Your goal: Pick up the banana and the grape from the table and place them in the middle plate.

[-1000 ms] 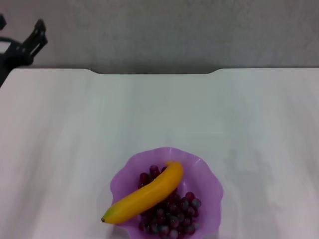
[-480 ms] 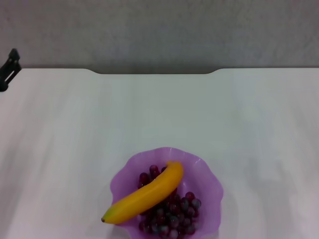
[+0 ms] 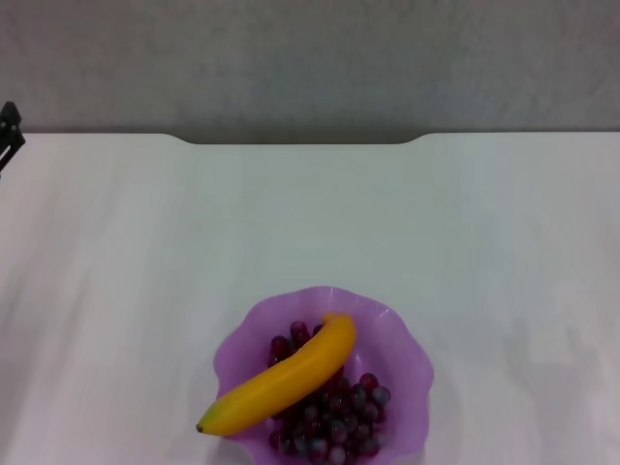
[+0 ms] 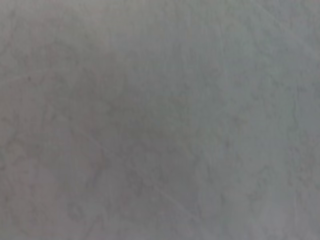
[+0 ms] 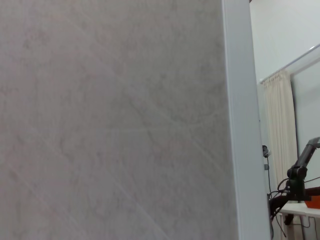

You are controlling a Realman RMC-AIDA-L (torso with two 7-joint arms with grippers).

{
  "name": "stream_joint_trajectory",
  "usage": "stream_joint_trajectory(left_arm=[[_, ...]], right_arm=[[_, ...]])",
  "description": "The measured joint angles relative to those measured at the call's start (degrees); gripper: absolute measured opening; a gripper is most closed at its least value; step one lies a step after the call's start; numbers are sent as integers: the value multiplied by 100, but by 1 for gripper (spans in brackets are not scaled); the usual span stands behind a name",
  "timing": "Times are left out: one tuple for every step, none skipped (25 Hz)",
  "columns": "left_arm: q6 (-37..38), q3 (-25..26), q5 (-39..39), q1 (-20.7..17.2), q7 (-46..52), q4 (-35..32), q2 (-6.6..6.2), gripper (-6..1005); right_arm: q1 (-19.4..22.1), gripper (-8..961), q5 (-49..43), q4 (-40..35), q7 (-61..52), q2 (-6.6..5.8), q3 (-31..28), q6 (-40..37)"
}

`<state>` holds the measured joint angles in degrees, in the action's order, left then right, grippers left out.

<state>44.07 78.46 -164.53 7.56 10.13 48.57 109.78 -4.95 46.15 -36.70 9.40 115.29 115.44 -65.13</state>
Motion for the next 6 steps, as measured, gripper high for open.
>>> stream_joint_trajectory(left_arm=[[6,17,0,0,-5,-1,16,884],[10,38,0,0,-23,-2,31,884],[15,72,0,0,-78,-3,59,884],[17,89,0,0,-129,-3,78,884],[20,107,0,0,-191,-4,101,884],[21,112,0,0,-255,-5,129,884]], right_arm=[[-13,666,-1,1,0,0,4,-1],[-30,666,0,3,-1,-1,7,-2],[-51,666,-1,3,-1,-1,14,-3],[-70,666,0,4,-1,-2,21,-4],[-91,666,-1,4,-2,-2,28,-4],[-108,666,-1,5,-2,-3,35,-5]])
